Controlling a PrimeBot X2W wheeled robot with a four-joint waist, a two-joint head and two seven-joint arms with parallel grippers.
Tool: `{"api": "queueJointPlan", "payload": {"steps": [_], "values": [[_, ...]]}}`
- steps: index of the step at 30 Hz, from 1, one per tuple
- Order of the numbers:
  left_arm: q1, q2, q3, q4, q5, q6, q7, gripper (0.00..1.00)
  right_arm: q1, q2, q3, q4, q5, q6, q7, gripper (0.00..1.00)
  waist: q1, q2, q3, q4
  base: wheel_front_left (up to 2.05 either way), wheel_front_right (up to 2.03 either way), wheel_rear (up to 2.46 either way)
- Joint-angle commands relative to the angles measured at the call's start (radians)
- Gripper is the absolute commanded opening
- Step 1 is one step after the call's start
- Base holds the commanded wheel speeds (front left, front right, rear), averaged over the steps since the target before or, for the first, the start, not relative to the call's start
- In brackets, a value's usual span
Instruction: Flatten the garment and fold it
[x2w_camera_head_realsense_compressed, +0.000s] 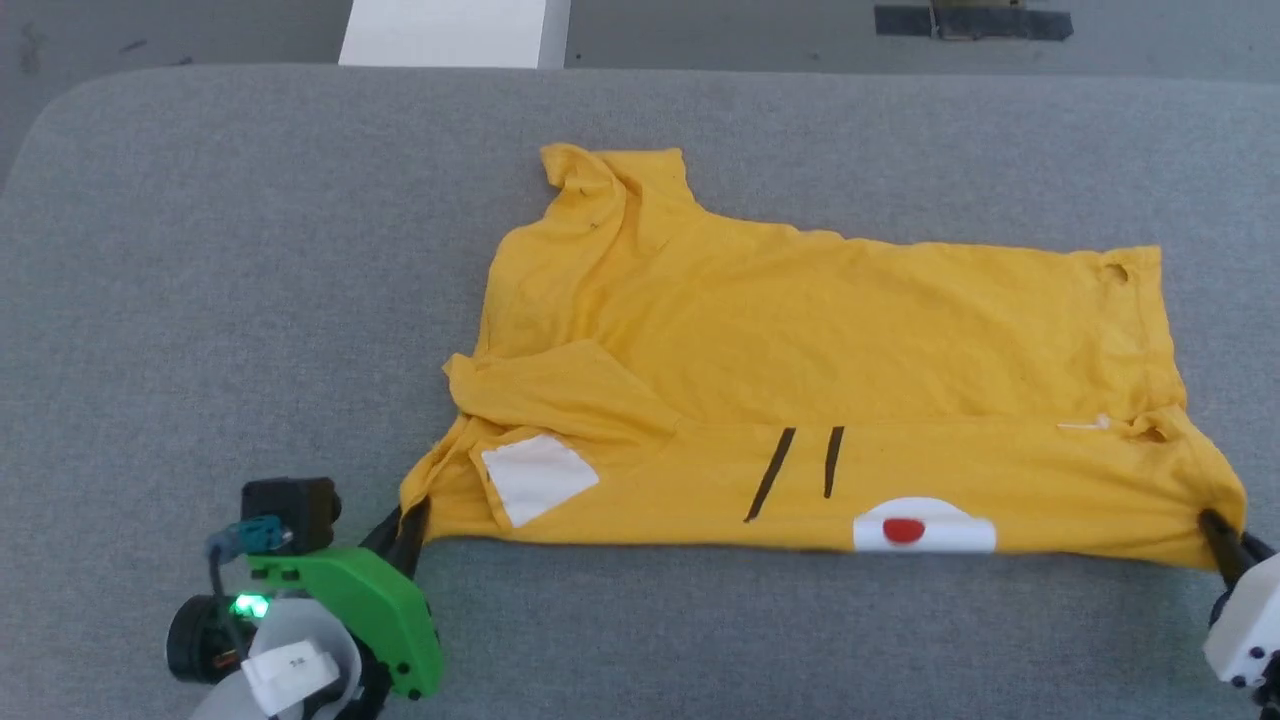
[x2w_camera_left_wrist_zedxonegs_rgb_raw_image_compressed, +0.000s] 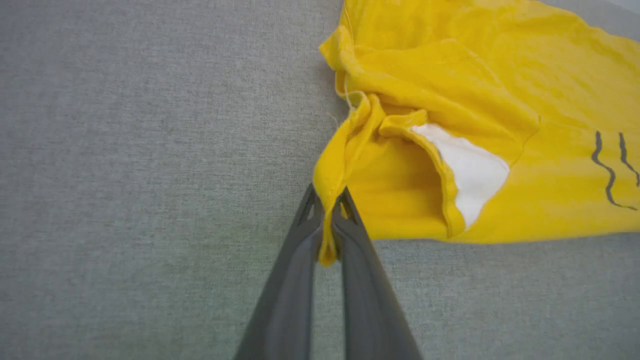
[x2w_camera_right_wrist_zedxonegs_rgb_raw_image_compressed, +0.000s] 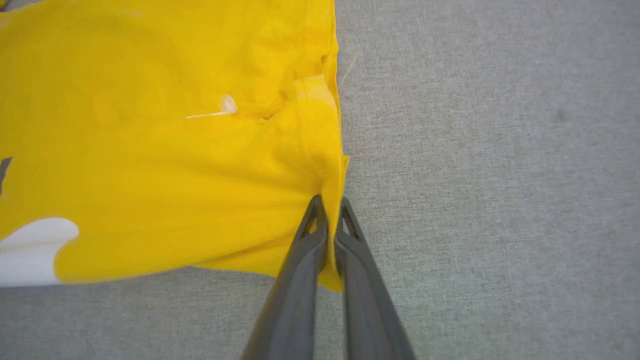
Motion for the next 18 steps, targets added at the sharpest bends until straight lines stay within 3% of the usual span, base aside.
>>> {"api": "queueJointPlan", "payload": {"steps": [1, 10, 18], "values": [[0.031, 0.018, 0.014, -0.021, -0.019, 0.016, 0.009, 0.00, -0.007, -0.011, -0.016, -0.022, 0.011, -0.002, 0.010, 0.00, 0.0000, 0.0000, -0.029, 0.001, 0.00, 0.00, 0.00], [0.239, 0.077, 0.038, -0.193, -0.096, 0.094, 0.109, 0.00, 0.131, 0.035, -0.094, -0.172, 0.027, -0.002, 0.124, 0.00, 0.0000, 0.0000, -0.069, 0.010, 0.00, 0.00, 0.00], [0.373, 0.016, 0.004, -0.190, -0.169, 0.114, 0.118, 0.00, 0.247, 0.105, -0.115, -0.187, 0.007, -0.002, 0.150, 0.00, 0.0000, 0.0000, -0.074, 0.014, 0.00, 0.00, 0.00]]}}
